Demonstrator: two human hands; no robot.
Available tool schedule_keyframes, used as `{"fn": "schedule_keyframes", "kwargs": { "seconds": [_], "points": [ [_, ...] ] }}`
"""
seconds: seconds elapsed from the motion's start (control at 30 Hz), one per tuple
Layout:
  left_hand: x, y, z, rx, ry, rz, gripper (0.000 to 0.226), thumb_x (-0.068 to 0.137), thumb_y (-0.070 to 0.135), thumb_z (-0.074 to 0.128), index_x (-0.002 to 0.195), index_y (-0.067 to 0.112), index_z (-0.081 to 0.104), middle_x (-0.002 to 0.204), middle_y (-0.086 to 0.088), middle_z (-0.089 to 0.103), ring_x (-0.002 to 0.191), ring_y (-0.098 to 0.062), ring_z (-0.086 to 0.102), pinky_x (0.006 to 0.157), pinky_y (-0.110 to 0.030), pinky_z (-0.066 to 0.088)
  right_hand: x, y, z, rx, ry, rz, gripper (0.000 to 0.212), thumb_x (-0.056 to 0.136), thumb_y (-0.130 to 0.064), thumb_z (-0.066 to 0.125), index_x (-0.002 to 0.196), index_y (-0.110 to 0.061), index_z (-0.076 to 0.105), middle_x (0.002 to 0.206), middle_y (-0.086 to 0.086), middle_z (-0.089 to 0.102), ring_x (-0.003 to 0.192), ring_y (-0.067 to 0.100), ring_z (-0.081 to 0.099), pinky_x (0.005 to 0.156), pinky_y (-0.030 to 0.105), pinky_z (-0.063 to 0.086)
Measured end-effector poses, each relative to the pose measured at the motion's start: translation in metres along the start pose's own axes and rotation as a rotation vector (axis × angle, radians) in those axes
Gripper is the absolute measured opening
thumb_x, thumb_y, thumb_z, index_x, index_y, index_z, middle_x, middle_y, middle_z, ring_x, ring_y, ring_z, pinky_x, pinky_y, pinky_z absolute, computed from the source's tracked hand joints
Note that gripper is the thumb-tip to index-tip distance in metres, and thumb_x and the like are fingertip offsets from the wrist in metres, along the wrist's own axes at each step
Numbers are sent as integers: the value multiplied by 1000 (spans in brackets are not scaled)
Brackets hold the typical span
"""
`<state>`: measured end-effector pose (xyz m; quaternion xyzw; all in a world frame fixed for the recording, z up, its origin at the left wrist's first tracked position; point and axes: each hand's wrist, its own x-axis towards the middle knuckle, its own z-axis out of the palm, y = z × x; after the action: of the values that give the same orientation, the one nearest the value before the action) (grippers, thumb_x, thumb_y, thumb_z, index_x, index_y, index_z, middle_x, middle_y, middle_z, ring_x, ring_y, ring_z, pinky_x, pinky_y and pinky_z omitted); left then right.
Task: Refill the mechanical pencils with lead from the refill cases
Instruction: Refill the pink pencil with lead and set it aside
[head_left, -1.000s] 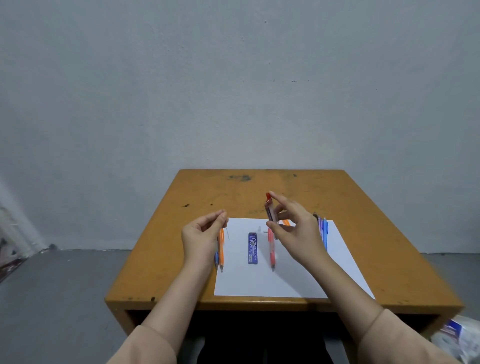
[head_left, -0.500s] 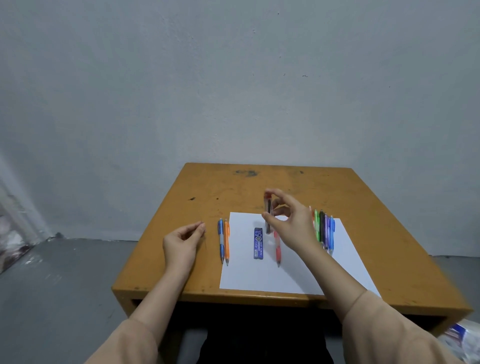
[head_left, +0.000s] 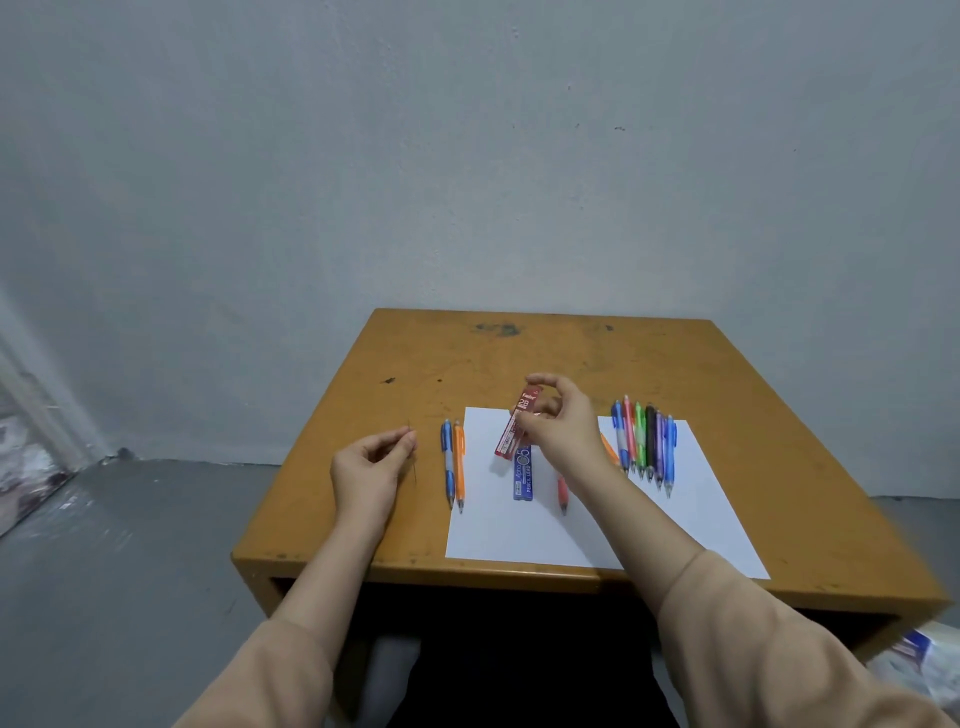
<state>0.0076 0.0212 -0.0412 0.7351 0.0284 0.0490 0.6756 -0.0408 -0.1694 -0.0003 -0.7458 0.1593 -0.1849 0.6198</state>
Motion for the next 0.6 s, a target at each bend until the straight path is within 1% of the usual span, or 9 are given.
{"fn": "schedule_keyframes", "kwargs": {
  "seconds": [0.03,0.1,0.17,0.2,0.33,0.37,0.43,0.5,0.6],
  "points": [
    [0,0,0,3,2,6,17,82,20,73,98,15,73,93,5,69,92,-7,62,83,-23,51,0,0,1,-23,-23,13,42,85,4,63,121,-14,54,72,1,58,74,17,66,74,46,59],
    [-1,1,1,17,8,19,20,82,19,72,101,13,72,91,8,67,87,2,57,73,-13,44,0,0,3,-84,-79,44,44,86,2,64,125,-13,53,80,6,63,78,17,68,70,37,60],
    [0,0,1,26,11,25,21,82,20,72,101,12,72,92,8,66,85,3,55,71,-12,41,1,1,5,-170,-135,70,45,86,0,64,127,-15,53,91,9,65,80,16,68,64,26,59],
    [0,0,1,30,12,23,21,82,20,72,101,12,72,92,8,66,85,3,55,71,-12,41,1,2,5,-220,-163,73,45,87,0,63,128,-16,53,93,7,65,80,15,68,64,24,58],
    [0,-2,1,23,10,19,19,81,19,73,100,13,72,89,10,66,88,2,57,72,-13,41,2,5,6,-363,-234,66,45,89,-3,61,130,-20,52,94,-5,59,91,15,65,75,27,57],
    [0,-2,1,16,9,20,19,81,18,73,99,13,72,89,9,67,90,0,58,73,-14,42,3,6,6,-388,-239,68,45,90,-4,60,131,-20,52,98,-5,59,94,16,64,79,30,57],
    [0,-2,1,8,8,24,19,81,18,74,99,13,73,90,8,68,92,-2,59,73,-13,43,4,7,7,-448,-250,66,45,89,-4,60,131,-19,52,112,-1,62,101,17,62,87,34,54],
    [-1,-2,1,7,10,29,20,81,17,73,100,12,72,89,9,67,90,0,58,71,-12,42,5,7,10,-521,-276,48,45,90,-3,58,132,-17,52,121,2,61,105,16,60,86,29,53],
    [-2,-1,2,11,17,39,20,82,17,72,101,12,72,87,12,65,85,5,55,68,-9,39,6,6,14,-635,-313,4,47,91,0,54,135,-15,50,128,3,58,112,16,56,80,21,47]
  ]
}}
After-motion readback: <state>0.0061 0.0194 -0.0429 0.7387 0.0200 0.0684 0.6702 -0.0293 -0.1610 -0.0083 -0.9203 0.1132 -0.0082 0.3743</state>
